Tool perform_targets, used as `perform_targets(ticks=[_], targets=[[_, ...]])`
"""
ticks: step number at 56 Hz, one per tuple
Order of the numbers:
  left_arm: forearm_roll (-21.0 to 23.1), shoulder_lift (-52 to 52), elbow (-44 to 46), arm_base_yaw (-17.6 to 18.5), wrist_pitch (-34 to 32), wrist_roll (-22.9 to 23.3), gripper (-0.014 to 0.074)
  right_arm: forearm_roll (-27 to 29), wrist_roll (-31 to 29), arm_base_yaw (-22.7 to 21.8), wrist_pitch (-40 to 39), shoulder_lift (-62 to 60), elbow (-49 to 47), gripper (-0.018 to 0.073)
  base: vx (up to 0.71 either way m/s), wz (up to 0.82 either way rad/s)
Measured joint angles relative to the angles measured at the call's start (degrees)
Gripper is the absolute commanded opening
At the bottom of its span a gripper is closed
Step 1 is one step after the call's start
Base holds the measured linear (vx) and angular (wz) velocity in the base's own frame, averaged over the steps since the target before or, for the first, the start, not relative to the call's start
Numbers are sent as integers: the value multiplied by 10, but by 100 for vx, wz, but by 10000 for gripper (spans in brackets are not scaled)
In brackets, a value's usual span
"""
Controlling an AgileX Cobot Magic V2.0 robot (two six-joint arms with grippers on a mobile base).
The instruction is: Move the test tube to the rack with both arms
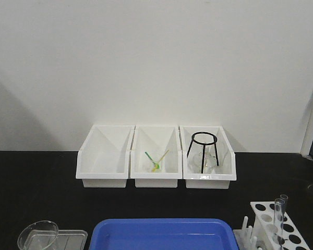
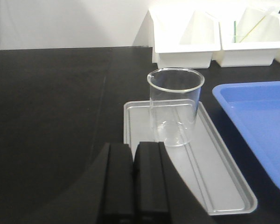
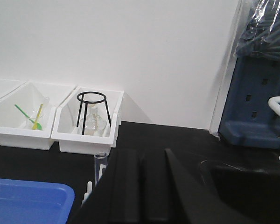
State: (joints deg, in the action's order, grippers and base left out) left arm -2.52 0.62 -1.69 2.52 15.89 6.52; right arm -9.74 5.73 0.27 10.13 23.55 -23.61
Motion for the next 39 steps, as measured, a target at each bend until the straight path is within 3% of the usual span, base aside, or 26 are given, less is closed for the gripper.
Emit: perform_targets(ticks=[39], targets=[[13, 0, 0, 0, 0, -4, -6, 0, 0, 0, 0, 0, 0, -11, 0, 0]])
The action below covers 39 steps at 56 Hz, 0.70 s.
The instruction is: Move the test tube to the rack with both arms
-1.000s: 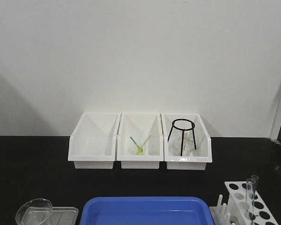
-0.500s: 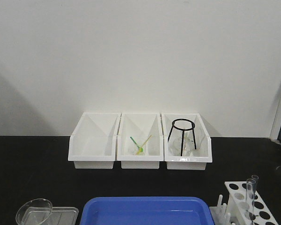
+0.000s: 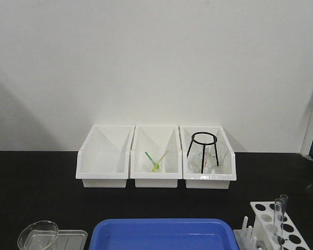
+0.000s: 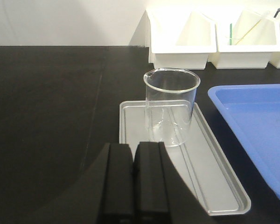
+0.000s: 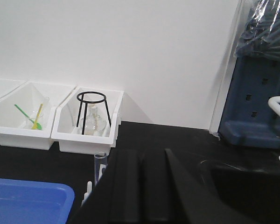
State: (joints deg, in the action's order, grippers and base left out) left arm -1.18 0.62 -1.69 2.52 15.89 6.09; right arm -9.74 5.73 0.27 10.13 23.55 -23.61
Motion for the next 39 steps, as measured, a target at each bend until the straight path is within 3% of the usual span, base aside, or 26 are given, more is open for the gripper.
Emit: perform_targets(ticks=[24, 39], targets=[[0, 0, 0, 0, 0, -1, -6, 0, 0, 0, -13, -13, 20, -11, 0, 0], [0, 0, 0, 0, 0, -1, -6, 0, 0, 0, -110, -171, 208, -11, 0, 0]])
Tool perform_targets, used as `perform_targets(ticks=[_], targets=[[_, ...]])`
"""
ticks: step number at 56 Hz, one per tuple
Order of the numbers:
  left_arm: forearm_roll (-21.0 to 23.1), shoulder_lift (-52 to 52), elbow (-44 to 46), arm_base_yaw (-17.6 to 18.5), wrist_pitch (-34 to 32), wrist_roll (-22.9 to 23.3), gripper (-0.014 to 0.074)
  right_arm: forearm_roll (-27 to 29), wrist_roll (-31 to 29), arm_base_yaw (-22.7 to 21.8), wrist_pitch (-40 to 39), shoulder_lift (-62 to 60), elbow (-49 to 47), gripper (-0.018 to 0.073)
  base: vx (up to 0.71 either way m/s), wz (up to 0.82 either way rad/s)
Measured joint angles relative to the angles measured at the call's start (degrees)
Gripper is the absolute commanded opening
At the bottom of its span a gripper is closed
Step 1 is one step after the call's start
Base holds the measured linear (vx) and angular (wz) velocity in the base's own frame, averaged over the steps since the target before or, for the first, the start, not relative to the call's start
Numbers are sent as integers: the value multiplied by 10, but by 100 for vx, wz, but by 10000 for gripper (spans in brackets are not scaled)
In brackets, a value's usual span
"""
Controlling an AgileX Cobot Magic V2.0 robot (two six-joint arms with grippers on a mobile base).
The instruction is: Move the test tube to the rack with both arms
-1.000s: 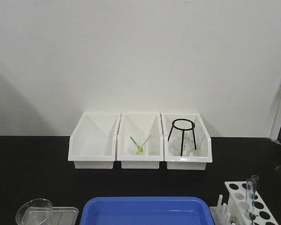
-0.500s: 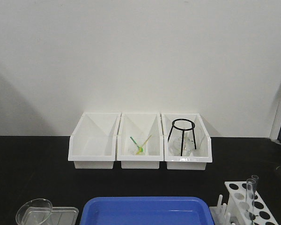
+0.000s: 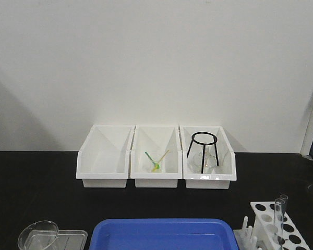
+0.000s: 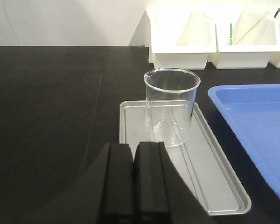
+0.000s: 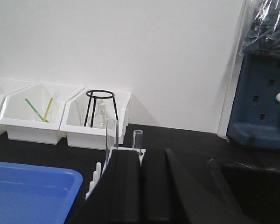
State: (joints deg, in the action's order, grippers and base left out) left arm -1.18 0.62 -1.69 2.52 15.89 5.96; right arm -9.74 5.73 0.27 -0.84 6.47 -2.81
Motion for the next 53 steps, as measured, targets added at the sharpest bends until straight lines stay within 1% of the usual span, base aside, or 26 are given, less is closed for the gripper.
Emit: perform_targets(ticks=[5, 9, 53], targets=[[0, 0, -1, 0, 0, 0, -6, 0, -1, 0, -8, -56, 42, -11, 0, 0], [0, 0, -1, 0, -3, 0, -6, 0, -1, 0, -17, -69, 45, -11, 0, 0], [0, 0, -1, 0, -4, 0, -6, 0, -1, 0, -25, -72, 45, -11, 0, 0]])
